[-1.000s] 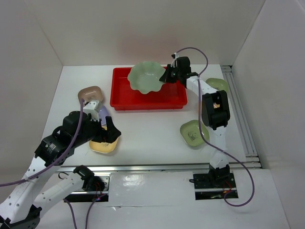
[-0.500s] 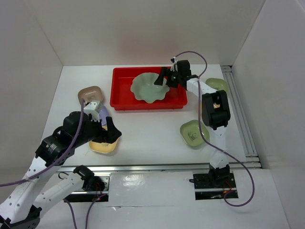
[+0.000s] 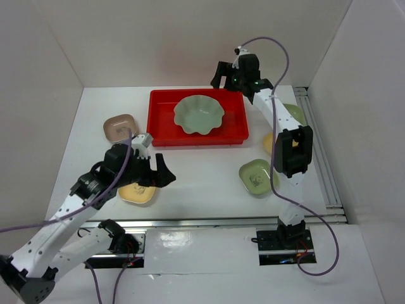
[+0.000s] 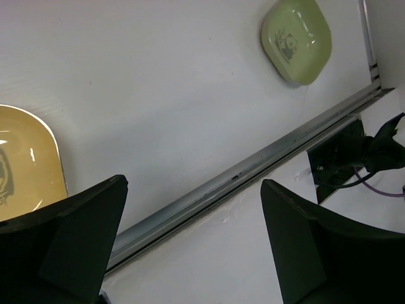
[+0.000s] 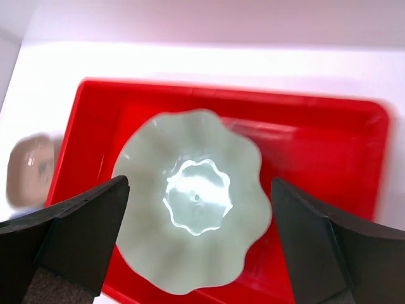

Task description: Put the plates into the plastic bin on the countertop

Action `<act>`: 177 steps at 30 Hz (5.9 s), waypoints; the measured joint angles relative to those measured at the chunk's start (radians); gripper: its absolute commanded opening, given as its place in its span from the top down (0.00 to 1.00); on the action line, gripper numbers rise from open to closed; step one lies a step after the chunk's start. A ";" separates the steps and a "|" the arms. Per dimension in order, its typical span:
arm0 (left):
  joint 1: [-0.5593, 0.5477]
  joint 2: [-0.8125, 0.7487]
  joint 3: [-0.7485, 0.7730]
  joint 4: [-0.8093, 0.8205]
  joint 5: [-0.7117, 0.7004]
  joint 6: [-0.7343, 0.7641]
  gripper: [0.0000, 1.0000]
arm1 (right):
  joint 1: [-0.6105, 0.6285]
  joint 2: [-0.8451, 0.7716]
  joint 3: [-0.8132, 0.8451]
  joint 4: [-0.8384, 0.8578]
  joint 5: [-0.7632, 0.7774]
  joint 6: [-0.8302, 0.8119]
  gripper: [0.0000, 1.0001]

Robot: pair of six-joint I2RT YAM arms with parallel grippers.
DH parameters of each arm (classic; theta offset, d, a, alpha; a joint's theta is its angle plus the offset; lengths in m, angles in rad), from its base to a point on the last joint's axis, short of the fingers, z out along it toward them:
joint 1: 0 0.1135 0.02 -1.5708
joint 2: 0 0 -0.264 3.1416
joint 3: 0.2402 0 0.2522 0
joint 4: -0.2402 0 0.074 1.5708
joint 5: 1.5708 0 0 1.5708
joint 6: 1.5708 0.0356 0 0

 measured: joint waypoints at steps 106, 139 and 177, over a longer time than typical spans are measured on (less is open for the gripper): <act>0.191 1.545 1.267 0.024 -0.380 -0.401 1.00 | 0.231 -1.242 -0.517 -0.305 0.726 0.022 0.00; 0.037 1.055 1.027 0.038 -0.515 -0.234 0.01 | 0.138 -1.018 -0.862 -0.240 0.803 0.130 0.00; 0.032 0.398 0.500 -0.100 -0.372 -0.061 0.05 | -0.498 -0.461 -1.147 0.244 0.360 0.285 1.00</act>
